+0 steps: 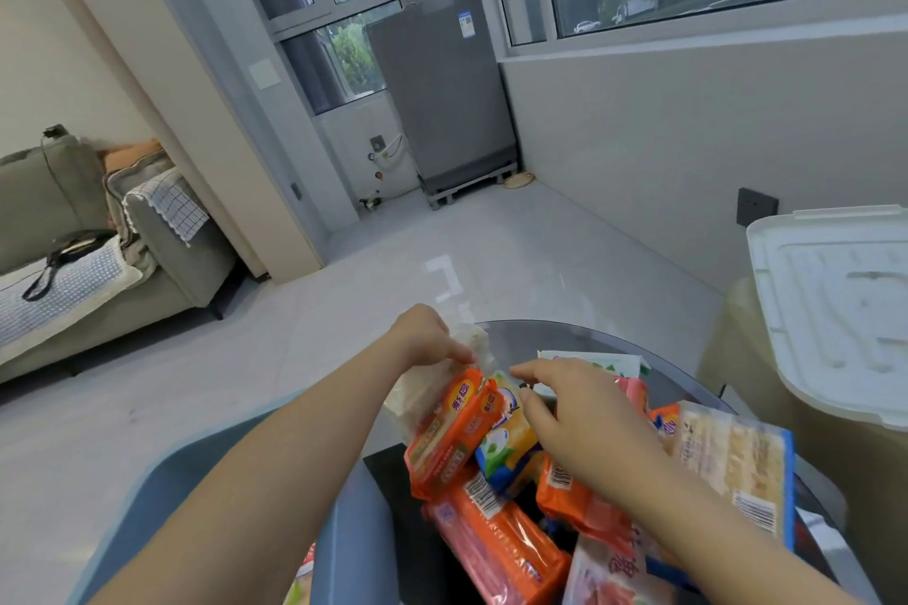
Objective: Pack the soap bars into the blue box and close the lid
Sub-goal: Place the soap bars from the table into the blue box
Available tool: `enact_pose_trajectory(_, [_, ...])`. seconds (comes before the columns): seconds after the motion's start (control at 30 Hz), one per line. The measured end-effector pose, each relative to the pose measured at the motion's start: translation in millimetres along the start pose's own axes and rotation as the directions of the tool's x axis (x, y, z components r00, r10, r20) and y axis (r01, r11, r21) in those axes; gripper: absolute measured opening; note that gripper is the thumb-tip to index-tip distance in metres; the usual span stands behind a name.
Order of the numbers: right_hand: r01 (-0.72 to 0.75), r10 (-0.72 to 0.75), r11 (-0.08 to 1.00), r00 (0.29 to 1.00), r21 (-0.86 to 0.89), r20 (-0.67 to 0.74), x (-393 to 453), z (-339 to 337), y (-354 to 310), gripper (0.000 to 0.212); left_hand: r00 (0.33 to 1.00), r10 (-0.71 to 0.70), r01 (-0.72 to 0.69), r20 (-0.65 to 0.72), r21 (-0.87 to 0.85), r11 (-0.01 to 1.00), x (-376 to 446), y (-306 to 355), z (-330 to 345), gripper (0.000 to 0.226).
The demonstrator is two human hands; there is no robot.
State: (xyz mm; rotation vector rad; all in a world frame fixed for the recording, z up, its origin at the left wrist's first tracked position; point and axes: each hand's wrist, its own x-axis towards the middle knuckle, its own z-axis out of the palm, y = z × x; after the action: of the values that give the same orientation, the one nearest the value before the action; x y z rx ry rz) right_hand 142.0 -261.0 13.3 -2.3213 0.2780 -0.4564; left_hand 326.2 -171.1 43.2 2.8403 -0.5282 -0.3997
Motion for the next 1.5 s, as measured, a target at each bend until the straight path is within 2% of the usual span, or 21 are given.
enact_pose_trajectory(0.1, [0.009,-0.009,1.0,1.0,-0.016,0.004,0.1,-0.3,-1.5,0.035,1.0,0.002,-0.002,0.005,0.055,0.998,-1.9,-1.8,-0.3,0.04])
enact_pose_trajectory(0.2, [0.001,-0.001,1.0,1.0,-0.014,0.012,-0.3,0.5,-1.4,0.035,0.999,-0.018,0.015,0.04,0.059,0.998,0.5,-3.6,2.1,0.034])
enact_pose_trajectory(0.37, [-0.001,0.001,1.0,1.0,-0.023,0.0,0.7,3.1,0.2,0.034,1.0,-0.019,0.018,0.019,0.066,0.998,4.9,-5.0,9.4,0.055])
enact_pose_trajectory(0.63, [-0.015,0.015,0.999,1.0,-0.038,-0.008,1.9,6.0,2.6,0.033,0.999,-0.027,0.025,-0.032,-0.059,0.998,8.8,-5.9,1.5,0.055])
enact_pose_trajectory(0.73, [-0.025,0.025,0.999,1.0,-0.02,0.0,1.8,5.2,1.4,0.034,0.996,0.003,-0.008,-0.084,-0.06,0.998,7.0,-5.7,-2.6,0.04])
enact_pose_trajectory(0.8, [-0.029,0.029,0.999,1.0,-0.012,0.001,1.2,4.9,0.6,0.035,0.989,0.041,-0.053,-0.142,-0.079,0.995,2.6,-5.7,-8.9,0.053])
enact_pose_trajectory(0.87, [-0.039,0.039,0.999,0.999,0.035,-0.006,0.3,2.6,-1.5,0.037,0.967,0.078,-0.112,-0.244,-0.132,0.985,-3.8,-7.4,-18.1,0.057])
enact_pose_trajectory(0.97, [-0.053,0.056,0.991,0.998,0.121,-0.016,-1.5,-1.0,-7.2,0.042,0.921,0.129,-0.224,-0.368,-0.228,0.947,-17.2,-10.4,-37.2,0.053])
enact_pose_trajectory(1.07, [-0.043,0.056,0.97,0.997,0.239,-0.049,-2.5,-4.0,-13.6,0.054,0.897,0.167,-0.328,-0.408,-0.365,0.871,-39.5,-8.9,-59.8,0.047])
enact_pose_trajectory(1.17, [-0.088,0.108,0.86,0.994,0.503,-0.011,-2.1,-9.2,-21.2,0.073,0.909,0.173,-0.367,-0.38,-0.531,0.764,-72.8,-1.6,-78.2,0.032])
enact_pose_trajectory(1.27, [-0.23,0.114,0.675,0.971,0.701,0.209,-4.8,-15.9,-34.6,0.091,0.956,0.179,-0.295,-0.234,-0.732,0.614,-106.4,3.2,-84.3,0.026])
enact_pose_trajectory(1.3, [-0.27,0.091,0.6,0.958,0.753,0.27,-6.8,-17.3,-38.1,0.089,0.967,0.181,-0.254,-0.182,-0.78,0.571,-116.1,3.2,-83.4,0.023])
enact_pose_trajectory(1.37, [-0.317,0.048,0.456,0.942,0.832,0.332,-13.4,-21.4,-46.5,0.07,0.979,0.177,-0.178,-0.099,-0.835,0.521,-133.0,0.6,-79.2,0.019])
enact_pose_trajectory(1.4, [-0.33,0.031,0.418,0.936,0.846,0.35,-17.4,-22.8,-50.7,0.062,0.982,0.173,-0.152,-0.073,-0.849,0.506,-140.8,-1.4,-76.3,0.019])
enact_pose_trajectory(1.5, [-0.348,0.014,0.417,0.926,0.84,0.377,-27.2,-21.4,-59.4,0.047,0.989,0.143,-0.107,-0.047,-0.887,0.45,-158.9,-13.0,-67.0,0.028])
